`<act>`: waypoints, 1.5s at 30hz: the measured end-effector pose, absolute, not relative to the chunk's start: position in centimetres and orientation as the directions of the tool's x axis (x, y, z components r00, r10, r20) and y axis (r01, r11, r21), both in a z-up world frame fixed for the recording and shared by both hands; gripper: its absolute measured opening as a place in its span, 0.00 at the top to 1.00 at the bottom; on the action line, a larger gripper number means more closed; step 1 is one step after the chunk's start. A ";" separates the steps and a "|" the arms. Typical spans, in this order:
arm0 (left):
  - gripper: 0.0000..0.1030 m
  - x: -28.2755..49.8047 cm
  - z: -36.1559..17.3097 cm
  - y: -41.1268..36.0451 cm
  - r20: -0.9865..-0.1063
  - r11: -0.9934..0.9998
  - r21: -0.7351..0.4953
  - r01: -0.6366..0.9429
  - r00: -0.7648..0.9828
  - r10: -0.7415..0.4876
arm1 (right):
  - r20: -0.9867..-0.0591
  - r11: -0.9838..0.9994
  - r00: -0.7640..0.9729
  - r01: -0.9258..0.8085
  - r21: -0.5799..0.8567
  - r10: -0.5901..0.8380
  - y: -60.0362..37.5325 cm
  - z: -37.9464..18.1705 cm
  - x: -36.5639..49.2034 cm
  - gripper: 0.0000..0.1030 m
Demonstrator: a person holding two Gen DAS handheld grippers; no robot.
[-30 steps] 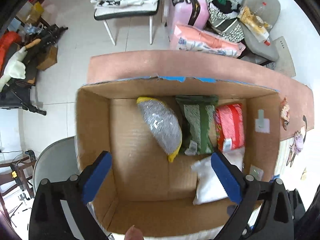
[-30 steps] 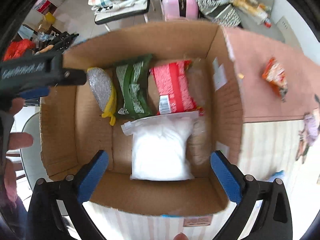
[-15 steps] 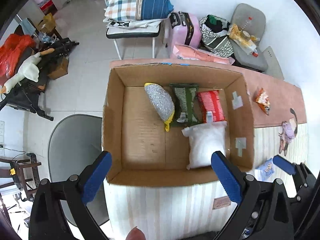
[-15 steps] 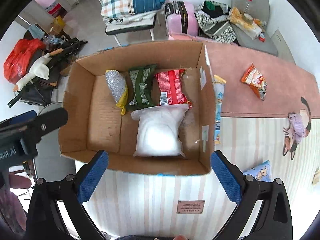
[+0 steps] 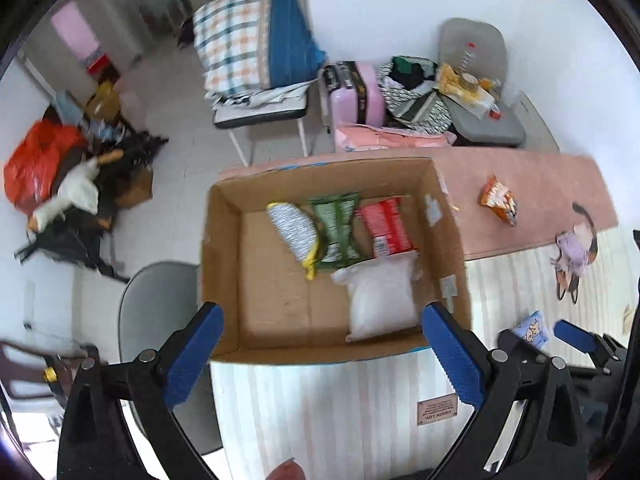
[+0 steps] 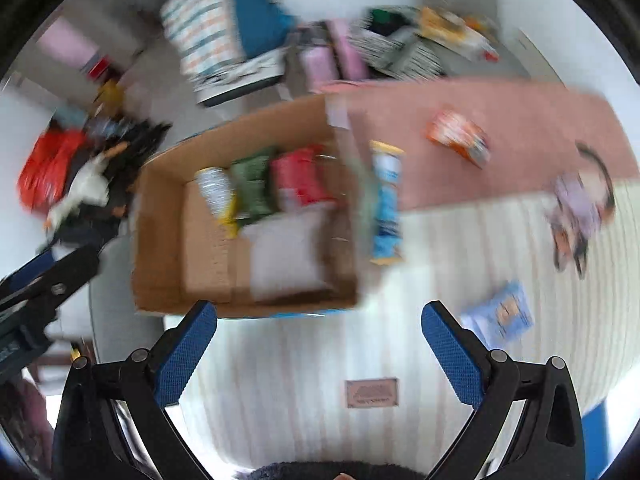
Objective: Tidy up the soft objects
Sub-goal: 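Grasp the orange panda chip bag with the left tool while the right tool grasps the blue cartoon packet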
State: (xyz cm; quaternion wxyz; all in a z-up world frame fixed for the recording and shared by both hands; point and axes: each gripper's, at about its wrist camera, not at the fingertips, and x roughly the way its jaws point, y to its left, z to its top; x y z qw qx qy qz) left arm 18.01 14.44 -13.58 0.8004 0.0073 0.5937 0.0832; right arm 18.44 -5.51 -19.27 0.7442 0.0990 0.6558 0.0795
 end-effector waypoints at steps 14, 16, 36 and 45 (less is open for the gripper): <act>0.01 28.9 -23.3 -2.3 -0.965 0.954 0.240 0.180 0.155 0.214 | -0.954 0.755 -0.089 0.635 0.167 0.286 -24.6 -38.0 17.4 0.00; 0.01 29.9 -24.4 -3.8 -0.964 0.947 0.252 0.200 0.140 0.227 | -0.943 0.739 -0.122 0.655 0.157 0.309 -24.4 -39.8 17.5 0.03; 0.01 45.0 -40.8 -6.6 -0.925 0.874 -0.204 -0.441 -0.207 -0.320 | -0.991 0.950 -0.129 0.311 -0.012 0.029 -28.7 -38.2 26.1 0.52; 0.16 47.3 -42.3 -10.2 -0.980 0.987 0.018 -0.157 -0.197 -0.013 | -0.989 0.978 -0.146 0.207 -0.023 0.007 -27.5 -38.6 28.2 0.52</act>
